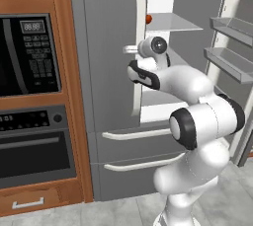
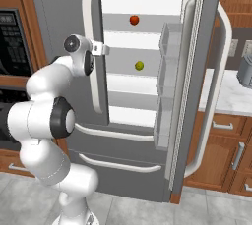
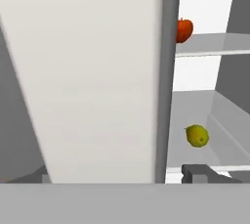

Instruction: Retrieve the apple and pear from the fridge and place them into the bowl on the dining table.

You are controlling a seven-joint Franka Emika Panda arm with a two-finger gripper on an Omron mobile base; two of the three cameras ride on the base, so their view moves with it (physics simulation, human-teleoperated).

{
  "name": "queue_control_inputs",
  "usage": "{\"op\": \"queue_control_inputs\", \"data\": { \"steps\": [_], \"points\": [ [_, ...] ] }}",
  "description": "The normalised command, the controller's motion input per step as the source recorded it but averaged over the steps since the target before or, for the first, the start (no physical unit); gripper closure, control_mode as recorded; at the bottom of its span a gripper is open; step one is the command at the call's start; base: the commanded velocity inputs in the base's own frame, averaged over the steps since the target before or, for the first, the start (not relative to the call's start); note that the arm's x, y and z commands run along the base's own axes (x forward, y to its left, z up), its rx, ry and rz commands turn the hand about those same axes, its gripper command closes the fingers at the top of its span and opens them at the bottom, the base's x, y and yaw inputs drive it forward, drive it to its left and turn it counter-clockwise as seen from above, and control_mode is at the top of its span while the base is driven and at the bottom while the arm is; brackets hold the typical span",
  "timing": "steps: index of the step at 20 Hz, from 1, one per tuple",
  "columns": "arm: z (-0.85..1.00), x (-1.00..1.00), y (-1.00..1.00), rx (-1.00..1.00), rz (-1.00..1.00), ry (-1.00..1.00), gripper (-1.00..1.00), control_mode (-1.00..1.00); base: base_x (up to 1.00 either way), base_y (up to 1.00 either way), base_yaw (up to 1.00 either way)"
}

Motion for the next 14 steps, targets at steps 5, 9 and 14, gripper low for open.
{"op": "queue_control_inputs", "data": {
  "steps": [5,9,14],
  "points": [
    [0.00,-0.08,0.12,0.00,-0.04,0.15,1.00,-1.00,0.00,0.00,0.00],
    [0.00,-1.00,0.11,0.02,-0.02,0.15,1.00,-1.00,0.00,0.00,0.00],
    [0.00,-1.00,0.54,0.02,0.00,0.01,1.00,-1.00,0.00,0.00,0.00]
  ]
}}
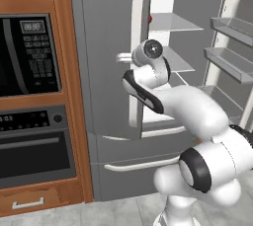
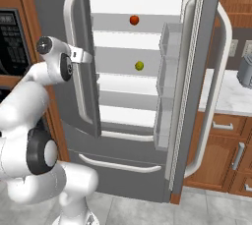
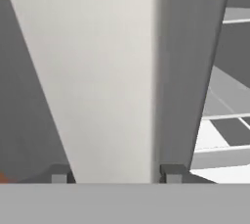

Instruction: Retrieve the apple and pear from the fridge and place them into the bowl on the dining table.

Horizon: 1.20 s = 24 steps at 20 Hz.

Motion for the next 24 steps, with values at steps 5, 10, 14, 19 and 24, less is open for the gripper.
{"op": "queue_control_inputs", "data": {
  "steps": [5,10,14,19,24],
  "points": [
    [-0.05,-1.00,0.64,0.05,0.00,-0.01,1.00,-1.00,0.00,0.00,0.00],
    [0.02,-1.00,0.63,0.03,0.00,0.01,1.00,-1.00,0.00,0.00,0.00],
    [0.10,-1.00,0.58,0.00,0.06,0.01,1.00,-1.00,0.00,0.00,0.00],
    [0.43,-1.00,0.14,0.00,0.15,0.00,-1.00,-1.00,0.00,0.00,0.00],
    [0.75,-0.65,-0.58,0.03,0.01,-0.02,-1.00,-1.00,0.00,0.00,0.00]
  ]
}}
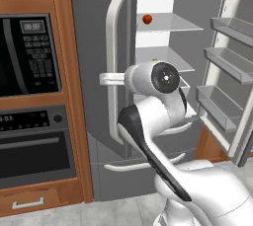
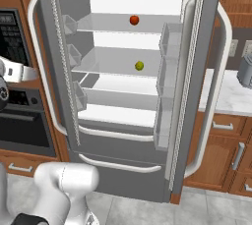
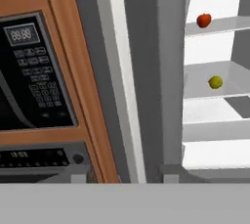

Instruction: Retrieve the apple and pear from the fridge and place them into the bowl on the dining table.

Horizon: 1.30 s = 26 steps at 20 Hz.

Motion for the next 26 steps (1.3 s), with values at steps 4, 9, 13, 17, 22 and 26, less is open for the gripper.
{"op": "queue_control_inputs", "data": {
  "steps": [4,9,13,17,22,26],
  "points": [
    [0.41,-0.23,-0.89,0.19,-0.05,0.00,-1.00,-1.00,0.00,0.00,0.00],
    [-0.05,0.02,-0.66,0.58,-0.15,-0.11,-1.00,-1.00,0.00,0.00,0.00],
    [-0.03,-0.23,-0.58,0.82,-0.15,-0.05,-1.00,-1.00,0.00,0.00,0.00],
    [0.02,-0.05,-0.28,0.71,-0.07,0.09,-1.00,-1.00,0.00,0.00,0.00],
    [0.22,0.00,-0.24,0.40,-0.01,0.38,-1.00,-1.00,0.00,0.00,0.00],
    [0.12,0.00,-0.16,0.31,0.00,0.51,-1.00,-1.00,0.00,0.00,0.00]
  ]
}}
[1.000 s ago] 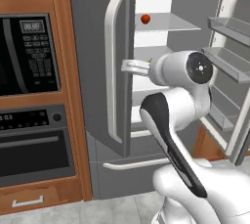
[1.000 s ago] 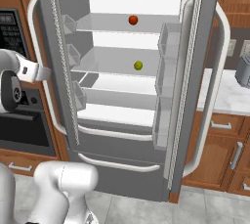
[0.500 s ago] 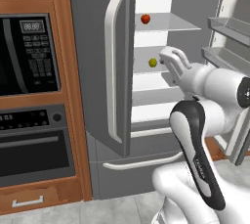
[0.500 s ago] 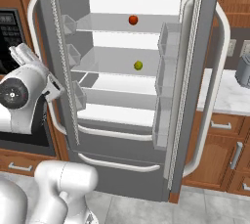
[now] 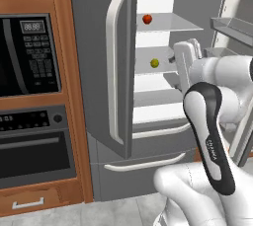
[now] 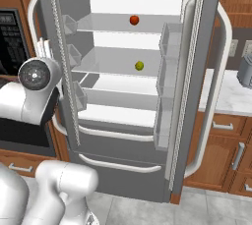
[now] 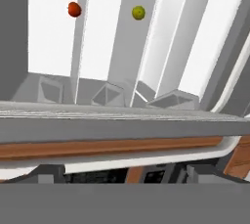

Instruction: Retrieve the apple and pear from the fridge and place them into the bowl on the dining table.

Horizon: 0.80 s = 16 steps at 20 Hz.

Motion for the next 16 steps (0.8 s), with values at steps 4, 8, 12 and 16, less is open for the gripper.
{"op": "queue_control_inputs", "data": {
  "steps": [4,8,12,16],
  "points": [
    [-0.03,0.01,-0.07,0.13,0.00,0.00,-1.00,-1.00,0.00,0.00,0.00],
    [-0.51,0.06,-0.02,0.01,0.00,-0.03,-1.00,-1.00,0.00,0.00,0.00],
    [-0.71,0.39,-0.04,0.03,0.00,0.00,-1.00,-1.00,0.00,0.00,0.00],
    [-0.18,0.50,-0.21,0.14,0.00,0.01,-1.00,-1.00,0.00,0.00,0.00]
  ]
}}
